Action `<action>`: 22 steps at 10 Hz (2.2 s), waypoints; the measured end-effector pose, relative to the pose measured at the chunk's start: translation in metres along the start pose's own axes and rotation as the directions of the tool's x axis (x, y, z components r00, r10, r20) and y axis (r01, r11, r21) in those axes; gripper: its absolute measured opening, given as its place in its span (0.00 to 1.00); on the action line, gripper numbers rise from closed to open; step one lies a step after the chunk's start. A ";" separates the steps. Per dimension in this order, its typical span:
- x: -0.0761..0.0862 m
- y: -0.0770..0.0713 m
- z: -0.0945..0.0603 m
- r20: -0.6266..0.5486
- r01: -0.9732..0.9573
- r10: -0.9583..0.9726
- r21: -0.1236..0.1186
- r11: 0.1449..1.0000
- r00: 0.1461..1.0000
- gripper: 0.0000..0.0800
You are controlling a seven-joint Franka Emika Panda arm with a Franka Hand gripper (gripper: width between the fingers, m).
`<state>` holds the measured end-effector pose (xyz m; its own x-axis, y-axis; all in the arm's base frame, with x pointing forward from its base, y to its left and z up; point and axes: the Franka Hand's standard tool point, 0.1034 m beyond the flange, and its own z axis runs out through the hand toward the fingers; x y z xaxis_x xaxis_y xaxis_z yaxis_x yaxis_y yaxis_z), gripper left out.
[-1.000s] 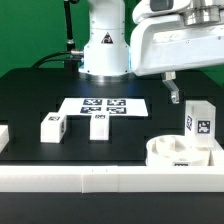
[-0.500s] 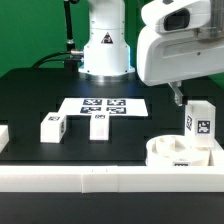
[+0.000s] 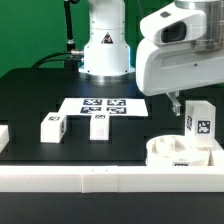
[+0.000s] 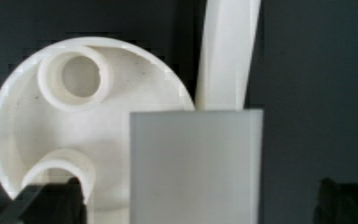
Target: Assemble stool
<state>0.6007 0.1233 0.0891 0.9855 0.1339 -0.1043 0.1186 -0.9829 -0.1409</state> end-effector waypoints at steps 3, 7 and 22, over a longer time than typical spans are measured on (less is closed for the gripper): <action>-0.002 0.002 0.008 -0.020 0.000 -0.001 -0.004 1.000 1.000 0.81; -0.001 0.001 0.006 -0.023 0.001 -0.001 -0.005 1.000 1.000 0.44; 0.007 -0.013 0.008 0.141 -0.993 0.989 0.112 -0.048 -0.032 0.43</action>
Offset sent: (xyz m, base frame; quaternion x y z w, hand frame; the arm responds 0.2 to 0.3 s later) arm 0.0019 -0.0019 -0.0008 -0.0306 0.0073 -0.0231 0.9992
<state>0.6051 0.1379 0.0818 0.0690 -0.9590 -0.2750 -0.9974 -0.0716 -0.0002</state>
